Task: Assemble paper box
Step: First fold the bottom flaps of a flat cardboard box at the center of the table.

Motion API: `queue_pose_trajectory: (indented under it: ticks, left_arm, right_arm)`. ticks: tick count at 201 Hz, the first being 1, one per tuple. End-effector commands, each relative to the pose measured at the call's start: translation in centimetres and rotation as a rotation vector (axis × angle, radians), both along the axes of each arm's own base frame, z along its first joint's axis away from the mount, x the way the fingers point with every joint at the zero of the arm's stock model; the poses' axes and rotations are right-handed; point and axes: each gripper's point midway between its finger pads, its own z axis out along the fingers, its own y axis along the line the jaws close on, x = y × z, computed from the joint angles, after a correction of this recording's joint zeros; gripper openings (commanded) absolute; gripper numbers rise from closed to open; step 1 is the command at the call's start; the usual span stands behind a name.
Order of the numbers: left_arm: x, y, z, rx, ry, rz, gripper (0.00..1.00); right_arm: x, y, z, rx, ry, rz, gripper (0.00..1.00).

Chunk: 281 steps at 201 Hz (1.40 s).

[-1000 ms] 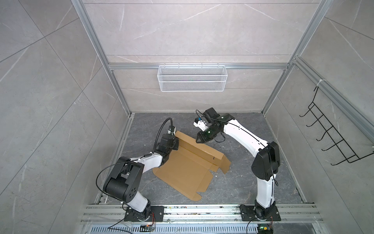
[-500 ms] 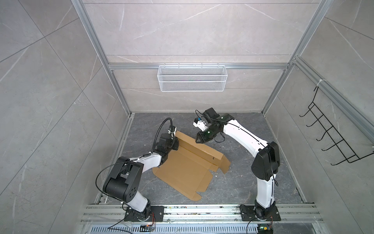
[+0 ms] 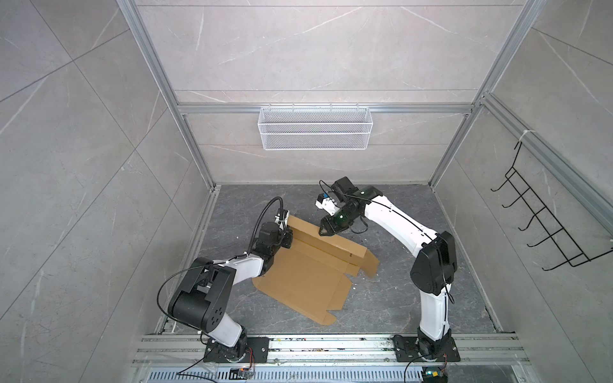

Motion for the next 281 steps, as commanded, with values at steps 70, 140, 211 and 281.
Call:
queue_pose_trajectory:
  ticks: [70, 140, 211, 281]
  left_arm:
    - [-1.4, 2.1, 2.1, -0.025, -0.085, 0.086, 0.06]
    - [-2.6, 3.5, 2.7, -0.021, -0.120, 0.162, 0.05]
    - [-4.6, 5.0, 2.6, 0.015, -0.132, 0.302, 0.06]
    - [-5.2, 4.8, 2.0, 0.021, -0.111, 0.288, 0.06]
  right_arm:
    - [-0.4, 1.2, 1.8, 0.007, 0.017, 0.010, 0.53]
    - [1.3, -3.3, 7.4, 0.060, -0.082, -0.188, 0.59]
    - [-4.5, -11.9, 6.3, -0.042, -0.031, -0.643, 0.54]
    - [-5.3, -10.2, 3.5, 0.019, 0.084, -0.655, 0.67]
